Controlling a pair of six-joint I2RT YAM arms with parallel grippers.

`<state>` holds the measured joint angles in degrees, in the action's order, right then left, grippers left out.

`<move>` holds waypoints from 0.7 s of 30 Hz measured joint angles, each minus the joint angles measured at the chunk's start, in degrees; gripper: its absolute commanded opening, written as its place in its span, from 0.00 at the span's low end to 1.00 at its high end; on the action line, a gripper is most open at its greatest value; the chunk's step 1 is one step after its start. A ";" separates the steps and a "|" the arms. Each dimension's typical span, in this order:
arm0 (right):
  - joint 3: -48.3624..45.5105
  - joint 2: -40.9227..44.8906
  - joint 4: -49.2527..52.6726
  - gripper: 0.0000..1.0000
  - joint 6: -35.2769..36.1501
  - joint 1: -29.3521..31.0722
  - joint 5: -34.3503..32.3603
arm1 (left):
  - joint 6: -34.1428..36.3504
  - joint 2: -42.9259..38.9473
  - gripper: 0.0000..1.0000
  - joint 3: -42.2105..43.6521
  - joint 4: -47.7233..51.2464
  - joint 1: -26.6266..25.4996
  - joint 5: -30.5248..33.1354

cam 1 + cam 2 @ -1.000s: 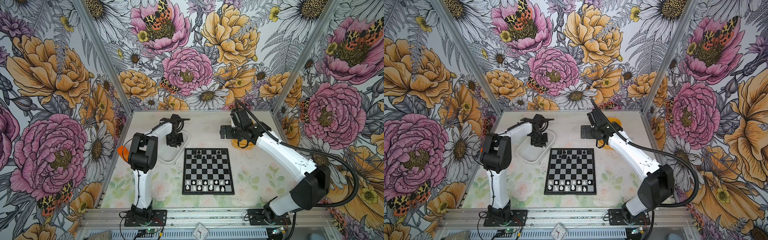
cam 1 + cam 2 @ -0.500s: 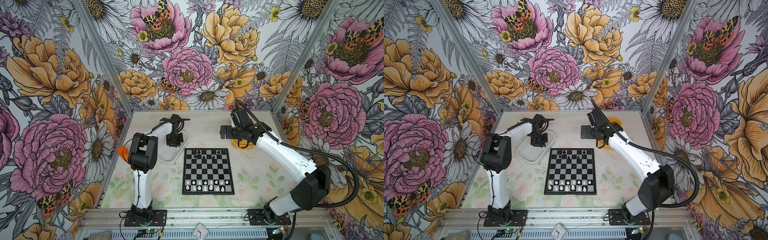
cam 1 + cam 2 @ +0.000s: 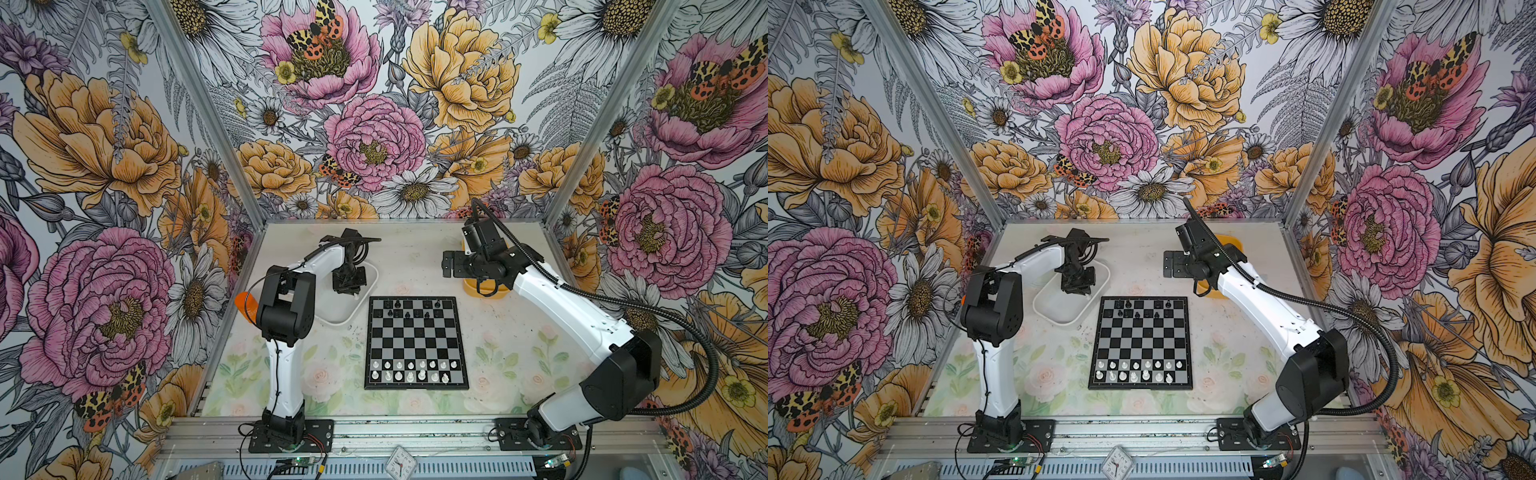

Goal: Set up the chess pieces on the board
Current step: 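Close the left gripper on the last white piece, then lift the white piece and carry it to the board's row nearest the robot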

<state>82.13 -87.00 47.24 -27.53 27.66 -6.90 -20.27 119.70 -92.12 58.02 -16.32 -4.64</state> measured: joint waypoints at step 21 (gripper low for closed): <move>-6.86 9.81 -0.90 1.00 -0.07 -0.11 -0.90 | 1.60 -7.61 0.09 -10.12 9.90 -1.44 2.51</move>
<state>75.26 -77.19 46.35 -27.59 27.55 -7.79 -18.68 112.09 -102.24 67.92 -17.76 -2.13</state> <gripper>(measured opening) 0.995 0.120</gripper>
